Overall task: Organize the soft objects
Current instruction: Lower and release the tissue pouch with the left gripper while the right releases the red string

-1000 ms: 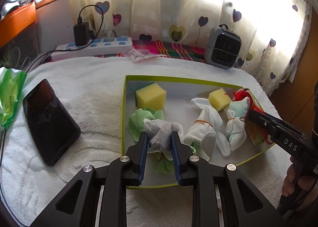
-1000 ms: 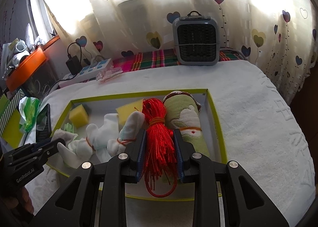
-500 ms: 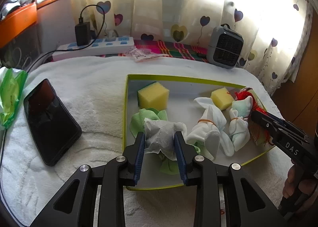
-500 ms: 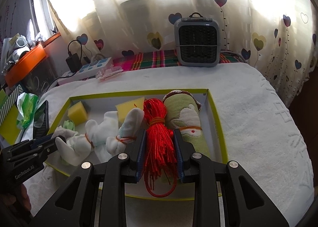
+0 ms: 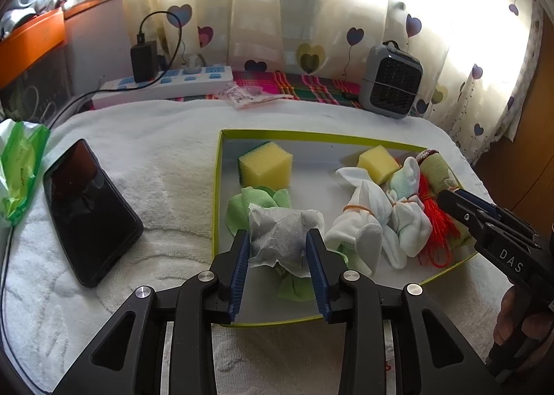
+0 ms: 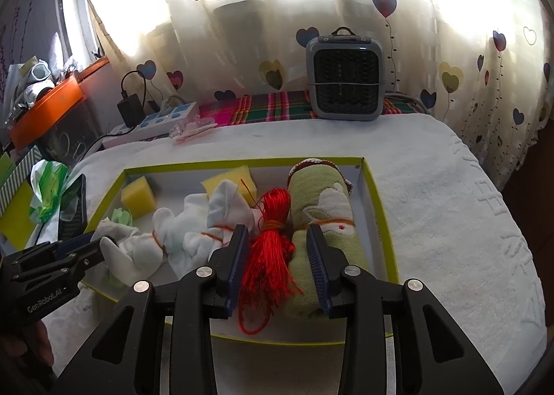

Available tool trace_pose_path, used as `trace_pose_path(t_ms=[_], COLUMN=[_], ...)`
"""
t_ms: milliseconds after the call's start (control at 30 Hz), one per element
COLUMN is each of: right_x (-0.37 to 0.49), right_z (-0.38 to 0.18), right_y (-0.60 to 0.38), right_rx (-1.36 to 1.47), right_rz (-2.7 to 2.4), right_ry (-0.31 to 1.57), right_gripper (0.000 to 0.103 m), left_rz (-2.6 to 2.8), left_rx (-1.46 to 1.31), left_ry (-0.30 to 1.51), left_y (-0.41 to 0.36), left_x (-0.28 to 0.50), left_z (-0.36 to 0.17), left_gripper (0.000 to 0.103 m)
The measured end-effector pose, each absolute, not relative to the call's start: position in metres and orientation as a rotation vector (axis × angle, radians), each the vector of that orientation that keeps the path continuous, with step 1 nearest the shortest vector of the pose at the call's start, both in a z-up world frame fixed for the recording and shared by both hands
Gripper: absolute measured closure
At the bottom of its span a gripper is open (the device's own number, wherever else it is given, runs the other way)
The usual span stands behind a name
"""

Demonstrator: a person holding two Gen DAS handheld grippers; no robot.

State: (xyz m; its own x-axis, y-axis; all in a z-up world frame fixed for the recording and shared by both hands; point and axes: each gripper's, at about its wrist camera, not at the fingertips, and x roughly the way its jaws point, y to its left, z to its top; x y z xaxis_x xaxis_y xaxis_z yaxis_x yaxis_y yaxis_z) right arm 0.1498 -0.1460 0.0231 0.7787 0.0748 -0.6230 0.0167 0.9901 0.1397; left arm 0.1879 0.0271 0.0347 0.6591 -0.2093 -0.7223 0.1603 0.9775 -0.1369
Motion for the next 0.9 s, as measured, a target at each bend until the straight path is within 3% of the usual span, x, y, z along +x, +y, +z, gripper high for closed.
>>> trace_pose_path(t_ms=[467,600,667,900], right_x=[0.148,0.145,0.143,0.137], right_z=[0.023,0.025,0.026,0.028], right_y=[-0.146,-0.146,-0.145,-0.143], right_rx=[0.144,0.146,0.14,0.139], right_rz=[0.031,0.04,0.037,0.031], right_ry=[0.673,0.668,0.662,0.656], right_gripper=[0.066,0.055,0.055,0.054], left_rz=[-0.207,-0.196,-0.189,-0.177], left_rx=[-0.06,-0.053,-0.048,-0.062], left_ry=[0.826,0.821,0.814,0.8], left_y=[0.026,0.025,0.025,0.029], left_x=[0.187,0.183,0.18,0.172], left_z=[0.035,0.038,0.04,0.047], left_gripper=[0.068,0.065,0.061,0.06])
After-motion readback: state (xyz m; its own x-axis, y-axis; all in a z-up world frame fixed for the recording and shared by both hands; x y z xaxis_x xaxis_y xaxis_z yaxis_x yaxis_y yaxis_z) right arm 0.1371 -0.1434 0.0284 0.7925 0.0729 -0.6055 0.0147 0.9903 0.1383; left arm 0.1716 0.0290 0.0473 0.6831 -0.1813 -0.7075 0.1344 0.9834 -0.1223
